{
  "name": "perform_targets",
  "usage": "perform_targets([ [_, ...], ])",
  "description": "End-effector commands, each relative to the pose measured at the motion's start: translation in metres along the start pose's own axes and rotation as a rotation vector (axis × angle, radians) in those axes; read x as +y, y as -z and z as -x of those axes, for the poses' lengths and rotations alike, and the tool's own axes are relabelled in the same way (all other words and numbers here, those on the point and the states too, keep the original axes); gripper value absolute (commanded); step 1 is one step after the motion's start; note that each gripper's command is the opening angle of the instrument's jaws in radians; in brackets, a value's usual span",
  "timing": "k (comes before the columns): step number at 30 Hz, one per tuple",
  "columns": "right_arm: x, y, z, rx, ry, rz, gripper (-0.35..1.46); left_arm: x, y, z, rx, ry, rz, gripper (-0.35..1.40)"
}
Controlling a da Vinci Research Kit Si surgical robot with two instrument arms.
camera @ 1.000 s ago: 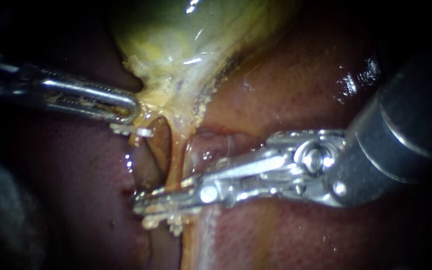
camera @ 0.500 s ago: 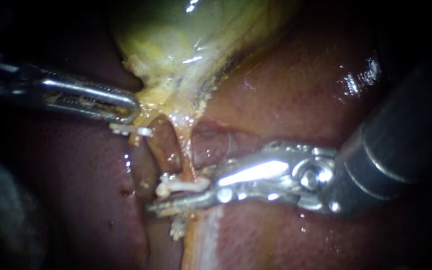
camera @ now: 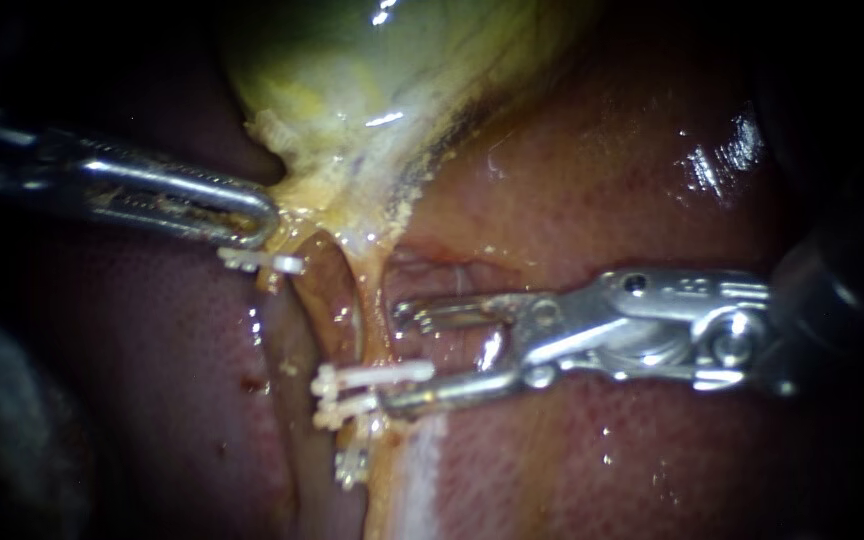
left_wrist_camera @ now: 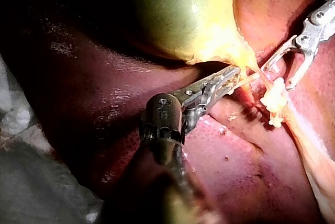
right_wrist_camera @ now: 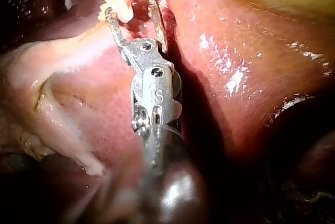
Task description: Going back second clip right tube
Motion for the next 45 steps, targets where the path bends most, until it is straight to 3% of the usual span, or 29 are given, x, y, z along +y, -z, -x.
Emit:
perform_targets([
  [1, 0.0000, 0.0009, -0.0002, 0.002, 0.006, 0.002, 0.50, 0.0000, 0.0000, 0.0000, 0.000, 0.000, 0.000, -0.35],
  [7, -0.0003, 0.0053, -0.0013, -0.002, 0.075, 0.003, 0.50, 0.0000, 0.0000, 0.0000, 0.000, 0.000, 0.000, -0.35],
  [13, -0.0004, 0.0076, -0.0018, -0.061, 0.136, 0.013, 0.50, 0.0000, 0.0000, 0.0000, 0.000, 0.000, 0.000, -0.35],
  [19, -0.0005, 0.0086, -0.0016, -0.076, 0.161, 0.011, 0.50, -0.0003, -0.0003, 0.0001, 0.000, -0.001, -0.001, -0.35],
  [34, -0.0006, 0.0094, -0.0018, -0.075, 0.165, 0.007, 0.50, -0.0031, -0.0048, 0.0012, 0.006, -0.014, -0.017, -0.35],
  [39, -0.0006, 0.0096, -0.0018, -0.075, 0.165, 0.006, 0.50, -0.0032, -0.0059, 0.0013, 0.003, -0.015, -0.012, -0.35],
  [45, -0.0007, 0.0096, -0.0018, -0.075, 0.166, 0.006, 0.50, -0.0032, -0.0059, 0.0013, 0.002, -0.015, -0.010, -0.35],
])
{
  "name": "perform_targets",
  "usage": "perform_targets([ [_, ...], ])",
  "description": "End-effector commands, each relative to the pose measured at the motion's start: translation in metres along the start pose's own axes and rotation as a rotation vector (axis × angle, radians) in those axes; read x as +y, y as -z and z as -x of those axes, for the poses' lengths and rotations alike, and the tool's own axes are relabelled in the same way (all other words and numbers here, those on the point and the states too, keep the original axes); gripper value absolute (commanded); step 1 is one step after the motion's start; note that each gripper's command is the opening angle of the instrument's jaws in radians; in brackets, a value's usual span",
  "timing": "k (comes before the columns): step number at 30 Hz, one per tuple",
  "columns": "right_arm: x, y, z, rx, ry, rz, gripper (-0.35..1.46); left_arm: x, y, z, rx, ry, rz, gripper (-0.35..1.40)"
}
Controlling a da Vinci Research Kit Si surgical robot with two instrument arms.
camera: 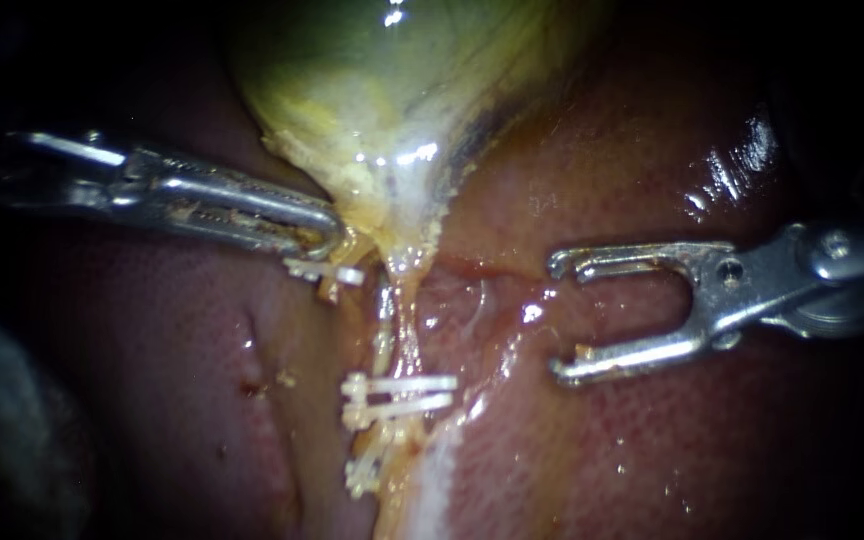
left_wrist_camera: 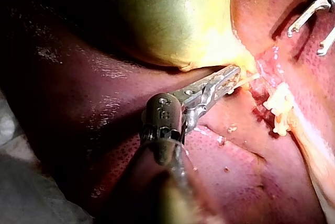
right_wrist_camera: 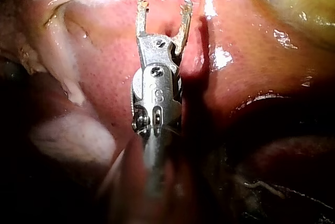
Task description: Going back second clip right tube
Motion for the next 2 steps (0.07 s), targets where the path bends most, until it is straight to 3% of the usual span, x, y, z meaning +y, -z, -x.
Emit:
perform_targets([
  [1, 0.0000, 0.0000, 0.0000, 0.000, 0.000, 0.000, 0.50, 0.0000, 0.0001, 0.0000, -0.001, 0.000, 0.001, -0.35],
  [2, 0.0000, -0.0001, 0.0000, 0.000, 0.000, 0.000, 0.50, 0.0000, 0.0002, 0.0001, -0.001, 0.000, 0.001, -0.35],
])
